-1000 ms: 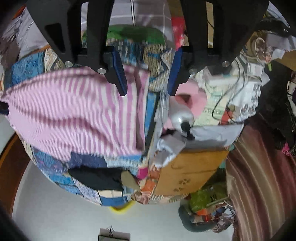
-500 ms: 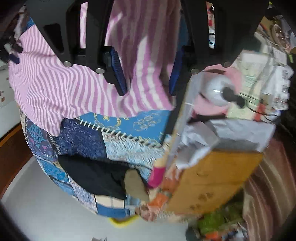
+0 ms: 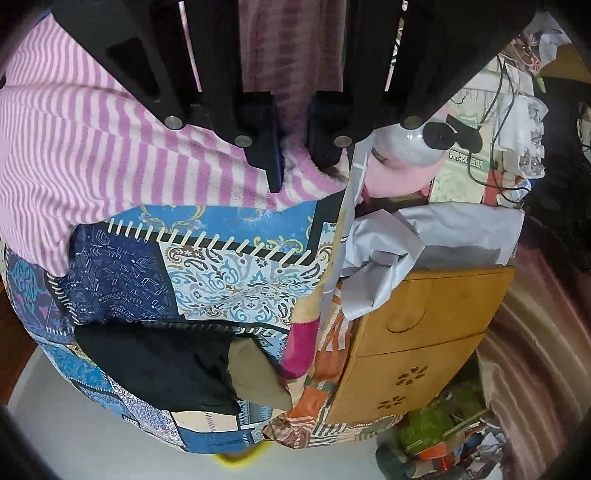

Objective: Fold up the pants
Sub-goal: 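Lay the cuff onto the folded pants and open the left gripper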

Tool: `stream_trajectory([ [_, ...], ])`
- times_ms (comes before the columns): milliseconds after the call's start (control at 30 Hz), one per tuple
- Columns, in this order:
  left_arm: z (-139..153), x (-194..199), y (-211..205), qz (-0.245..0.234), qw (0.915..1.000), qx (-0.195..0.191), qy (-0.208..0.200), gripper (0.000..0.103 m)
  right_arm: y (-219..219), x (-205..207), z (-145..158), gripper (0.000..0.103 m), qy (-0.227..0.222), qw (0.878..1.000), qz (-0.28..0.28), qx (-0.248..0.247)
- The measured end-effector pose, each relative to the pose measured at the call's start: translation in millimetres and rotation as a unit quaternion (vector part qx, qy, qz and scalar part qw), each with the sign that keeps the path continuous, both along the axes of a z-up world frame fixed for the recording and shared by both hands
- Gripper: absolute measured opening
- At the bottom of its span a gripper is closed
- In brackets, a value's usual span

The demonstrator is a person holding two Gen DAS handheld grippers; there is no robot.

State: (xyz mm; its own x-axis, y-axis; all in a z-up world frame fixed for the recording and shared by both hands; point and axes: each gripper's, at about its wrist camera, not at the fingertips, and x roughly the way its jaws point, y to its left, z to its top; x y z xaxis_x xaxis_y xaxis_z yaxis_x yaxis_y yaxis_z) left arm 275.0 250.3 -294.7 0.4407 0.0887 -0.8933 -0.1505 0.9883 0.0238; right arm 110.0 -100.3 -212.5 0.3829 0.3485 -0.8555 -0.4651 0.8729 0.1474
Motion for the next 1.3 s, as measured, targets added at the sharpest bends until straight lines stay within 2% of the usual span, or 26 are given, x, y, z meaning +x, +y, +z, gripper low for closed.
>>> stream_trajectory([
  [133, 25, -24, 4, -0.008, 0.9997, -0.016, -0.018, 0.016, 3, 4, 7, 0.042, 0.008, 1.000, 0.006, -0.008],
  [200, 40, -42, 1, -0.017, 0.9992, -0.004, -0.035, 0.021, 7, 6, 14, 0.042, 0.003, 1.000, 0.014, -0.006],
  [333, 60, -88, 1, -0.026, 0.9979, 0.004, -0.060, 0.039, 15, 8, 25, 0.042, -0.018, 1.000, 0.020, 0.001],
  [433, 61, -119, 1, -0.028, 0.9976, -0.001, -0.063, 0.040, 17, 7, 26, 0.042, -0.017, 1.000, 0.016, 0.016],
  [533, 47, -140, -1, -0.029, 0.9978, -0.030, -0.052, 0.050, 15, 4, 17, 0.042, -0.004, 1.000, 0.008, 0.018],
  [633, 16, -154, -9, -0.024, 0.9993, -0.010, -0.027, 0.052, 10, -2, 2, 0.042, 0.011, 1.000, 0.000, 0.004],
  [700, -5, -161, -4, -0.015, 0.9997, -0.017, -0.006, 0.058, 5, -10, 1, 0.042, 0.003, 1.000, -0.002, 0.002],
  [733, -14, -165, -2, -0.010, 0.9997, -0.020, -0.001, 0.064, 1, -12, 2, 0.042, 0.002, 1.000, -0.005, 0.001],
  [800, -22, -176, 5, 0.007, 0.9994, -0.031, -0.015, 0.070, -9, -17, 5, 0.042, 0.007, 1.000, -0.012, 0.005],
  [867, -21, -181, 9, 0.018, 0.9987, -0.046, -0.014, 0.070, -21, -19, 7, 0.042, 0.012, 1.000, -0.021, 0.006],
  [933, -14, -185, 8, 0.020, 0.9988, -0.044, -0.013, 0.069, -37, -21, 10, 0.042, 0.015, 0.999, -0.039, 0.006],
  [1033, 10, -189, -4, 0.013, 0.9995, -0.018, -0.023, 0.066, -65, -24, 16, 0.042, 0.010, 0.997, -0.072, 0.012],
  [1167, 55, -188, -20, 0.005, 0.9976, -0.007, -0.069, 0.066, -118, -27, 26, 0.042, -0.007, 0.990, -0.137, 0.016],
  [1300, 91, -171, -52, -0.009, 0.9941, -0.010, -0.107, 0.066, -190, -30, 28, 0.042, -0.013, 0.975, -0.219, 0.023],
])
